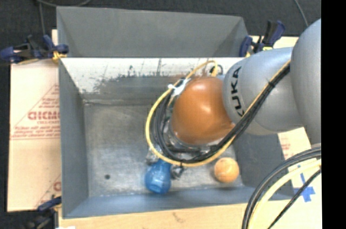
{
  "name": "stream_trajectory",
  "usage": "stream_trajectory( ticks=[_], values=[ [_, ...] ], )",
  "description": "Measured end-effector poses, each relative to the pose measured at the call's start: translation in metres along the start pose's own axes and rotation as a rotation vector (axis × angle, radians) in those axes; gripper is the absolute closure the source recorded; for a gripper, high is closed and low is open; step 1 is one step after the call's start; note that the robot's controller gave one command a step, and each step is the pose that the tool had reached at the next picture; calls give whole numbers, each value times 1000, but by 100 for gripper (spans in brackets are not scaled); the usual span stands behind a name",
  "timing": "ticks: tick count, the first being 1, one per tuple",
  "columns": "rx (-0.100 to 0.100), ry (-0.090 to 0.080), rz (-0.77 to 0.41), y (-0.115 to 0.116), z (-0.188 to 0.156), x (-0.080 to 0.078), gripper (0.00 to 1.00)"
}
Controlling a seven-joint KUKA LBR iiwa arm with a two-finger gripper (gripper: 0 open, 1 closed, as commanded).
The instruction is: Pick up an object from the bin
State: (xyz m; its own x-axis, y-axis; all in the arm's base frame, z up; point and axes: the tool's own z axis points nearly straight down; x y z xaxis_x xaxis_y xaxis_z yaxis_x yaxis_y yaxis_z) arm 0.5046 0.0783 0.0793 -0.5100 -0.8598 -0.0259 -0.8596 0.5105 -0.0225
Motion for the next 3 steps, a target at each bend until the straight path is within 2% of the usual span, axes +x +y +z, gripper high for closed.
stream_trajectory(
  ticks=[3],
  values=[
    [0, 0, 1, 0, 0, 0, 100]
  ],
)
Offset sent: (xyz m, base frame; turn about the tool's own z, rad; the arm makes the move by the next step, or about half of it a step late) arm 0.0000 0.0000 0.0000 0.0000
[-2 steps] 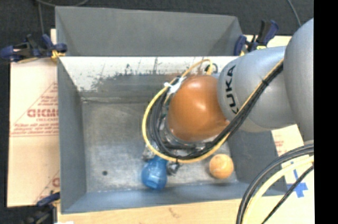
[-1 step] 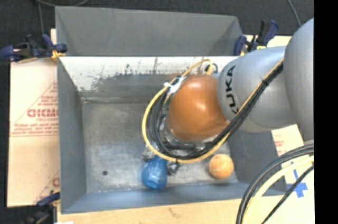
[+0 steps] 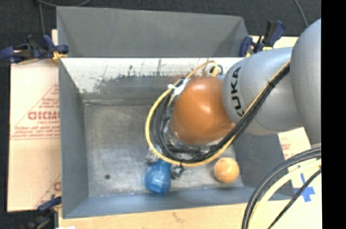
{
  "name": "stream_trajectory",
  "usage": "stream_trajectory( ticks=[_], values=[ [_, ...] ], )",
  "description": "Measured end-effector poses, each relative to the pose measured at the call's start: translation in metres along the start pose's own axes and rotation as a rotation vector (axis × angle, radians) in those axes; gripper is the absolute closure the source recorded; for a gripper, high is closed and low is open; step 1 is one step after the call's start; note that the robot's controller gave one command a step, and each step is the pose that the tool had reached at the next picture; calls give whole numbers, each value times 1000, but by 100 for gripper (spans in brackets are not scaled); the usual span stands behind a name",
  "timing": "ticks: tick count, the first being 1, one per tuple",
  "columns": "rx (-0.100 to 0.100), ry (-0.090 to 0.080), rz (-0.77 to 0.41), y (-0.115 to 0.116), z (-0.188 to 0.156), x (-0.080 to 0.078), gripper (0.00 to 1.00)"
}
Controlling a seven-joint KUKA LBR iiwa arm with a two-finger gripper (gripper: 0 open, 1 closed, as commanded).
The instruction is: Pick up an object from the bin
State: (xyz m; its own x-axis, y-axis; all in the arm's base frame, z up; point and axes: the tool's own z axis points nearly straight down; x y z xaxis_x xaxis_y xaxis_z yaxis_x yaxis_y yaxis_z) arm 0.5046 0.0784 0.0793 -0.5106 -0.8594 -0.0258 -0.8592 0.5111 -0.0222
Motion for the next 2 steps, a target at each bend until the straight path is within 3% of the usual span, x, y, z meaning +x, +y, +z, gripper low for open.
stream_trajectory(
  ticks=[2],
  values=[
    [0, 0, 0, 0, 0, 0, 100]
  ],
)
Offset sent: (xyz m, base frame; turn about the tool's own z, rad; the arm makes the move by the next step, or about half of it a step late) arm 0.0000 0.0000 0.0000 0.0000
